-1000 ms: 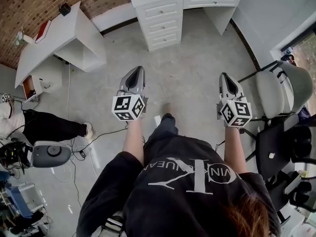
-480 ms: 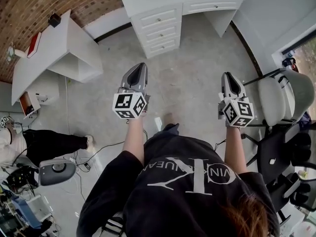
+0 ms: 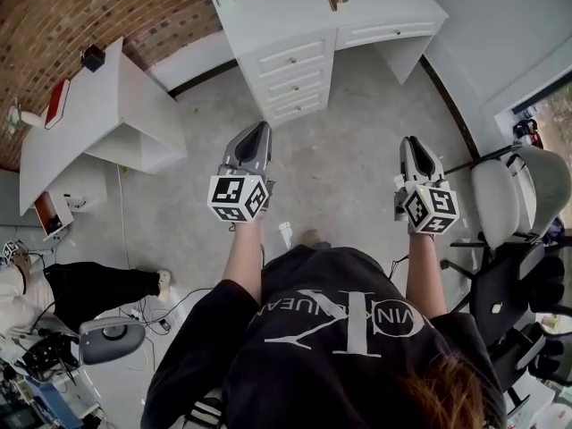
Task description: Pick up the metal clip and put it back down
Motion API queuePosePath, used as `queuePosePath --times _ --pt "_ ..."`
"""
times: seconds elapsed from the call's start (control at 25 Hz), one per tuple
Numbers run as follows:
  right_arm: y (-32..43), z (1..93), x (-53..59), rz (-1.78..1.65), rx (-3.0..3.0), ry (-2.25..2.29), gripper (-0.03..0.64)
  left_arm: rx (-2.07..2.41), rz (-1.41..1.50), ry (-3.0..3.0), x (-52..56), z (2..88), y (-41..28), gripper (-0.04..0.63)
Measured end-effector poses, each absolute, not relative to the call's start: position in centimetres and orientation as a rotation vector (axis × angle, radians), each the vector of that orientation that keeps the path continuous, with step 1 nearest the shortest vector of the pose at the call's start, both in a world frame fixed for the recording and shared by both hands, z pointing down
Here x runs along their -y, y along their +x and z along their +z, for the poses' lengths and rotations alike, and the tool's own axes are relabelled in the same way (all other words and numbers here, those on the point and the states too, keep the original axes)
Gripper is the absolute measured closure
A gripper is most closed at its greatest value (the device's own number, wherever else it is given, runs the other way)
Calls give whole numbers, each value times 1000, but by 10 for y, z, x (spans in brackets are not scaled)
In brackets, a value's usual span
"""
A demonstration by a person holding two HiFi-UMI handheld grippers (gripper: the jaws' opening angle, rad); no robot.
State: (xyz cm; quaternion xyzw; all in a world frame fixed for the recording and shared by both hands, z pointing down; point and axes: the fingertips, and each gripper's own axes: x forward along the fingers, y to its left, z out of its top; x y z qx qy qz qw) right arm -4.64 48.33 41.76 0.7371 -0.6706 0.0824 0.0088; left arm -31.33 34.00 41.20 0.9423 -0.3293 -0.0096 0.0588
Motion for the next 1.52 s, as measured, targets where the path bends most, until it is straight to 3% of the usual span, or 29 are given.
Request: queuePosePath --times 0.6,1.52 --pt "-16 424 -434 301 2074 2317 597 965 -29 2826 -291 427 -289 584" --pt "92 433 -240 388 2214 2133 597 1150 28 2710 -136 430 -202 585"
